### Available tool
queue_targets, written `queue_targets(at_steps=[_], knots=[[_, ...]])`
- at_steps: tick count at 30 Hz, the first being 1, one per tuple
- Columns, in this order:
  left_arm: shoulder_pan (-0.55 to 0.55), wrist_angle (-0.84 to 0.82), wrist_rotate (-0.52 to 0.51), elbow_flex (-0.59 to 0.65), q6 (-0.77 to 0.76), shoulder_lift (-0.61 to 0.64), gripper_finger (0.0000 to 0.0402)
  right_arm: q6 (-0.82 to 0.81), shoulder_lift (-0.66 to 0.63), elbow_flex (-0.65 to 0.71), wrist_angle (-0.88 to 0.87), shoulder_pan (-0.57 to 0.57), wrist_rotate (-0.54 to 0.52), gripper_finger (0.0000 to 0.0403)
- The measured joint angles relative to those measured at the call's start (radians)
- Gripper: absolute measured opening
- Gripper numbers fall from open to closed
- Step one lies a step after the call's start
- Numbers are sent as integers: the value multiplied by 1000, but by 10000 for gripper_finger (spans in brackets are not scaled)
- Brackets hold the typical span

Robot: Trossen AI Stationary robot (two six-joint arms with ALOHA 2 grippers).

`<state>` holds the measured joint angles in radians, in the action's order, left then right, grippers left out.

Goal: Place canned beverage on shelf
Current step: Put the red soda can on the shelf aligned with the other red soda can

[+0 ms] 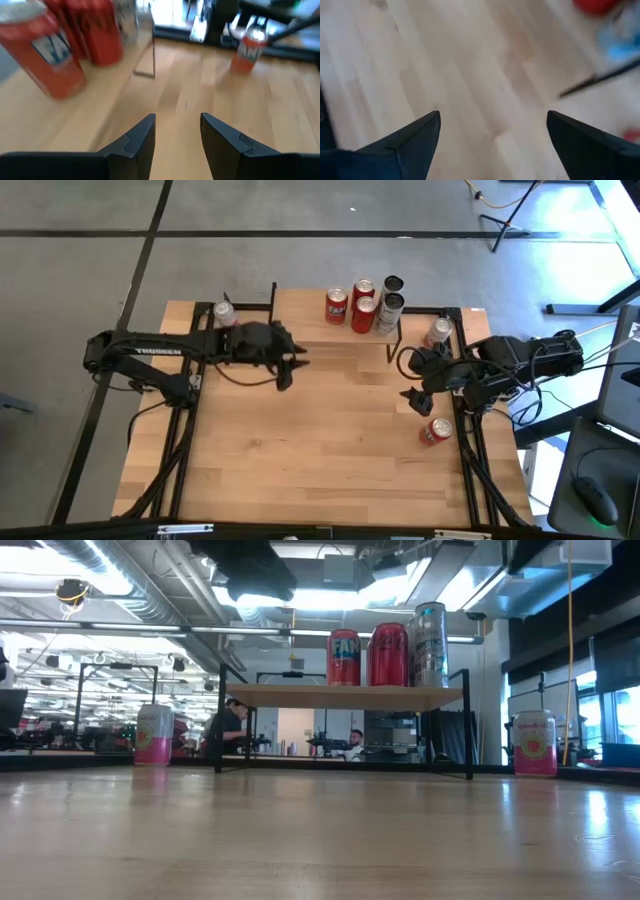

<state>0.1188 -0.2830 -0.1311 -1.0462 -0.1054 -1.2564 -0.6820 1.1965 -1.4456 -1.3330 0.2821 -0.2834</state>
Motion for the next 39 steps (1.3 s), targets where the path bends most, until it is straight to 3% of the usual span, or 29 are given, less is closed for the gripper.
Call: queue_targets(at_steps=[4, 8, 27, 39], knots=[[-60, -81, -62, 0, -43, 0, 142, -125, 1, 6, -92, 35, 141, 351], [-100, -69, -83, 0, -68, 0, 142, -251, 1, 36, -212, 98, 207, 351], [-140, -53, -89, 1, -129, 0, 142, -659, -73, 256, -195, 382, 334, 351], [-140, -53, -89, 2, -129, 0, 142, -762, -31, 281, -75, 432, 314, 351]])
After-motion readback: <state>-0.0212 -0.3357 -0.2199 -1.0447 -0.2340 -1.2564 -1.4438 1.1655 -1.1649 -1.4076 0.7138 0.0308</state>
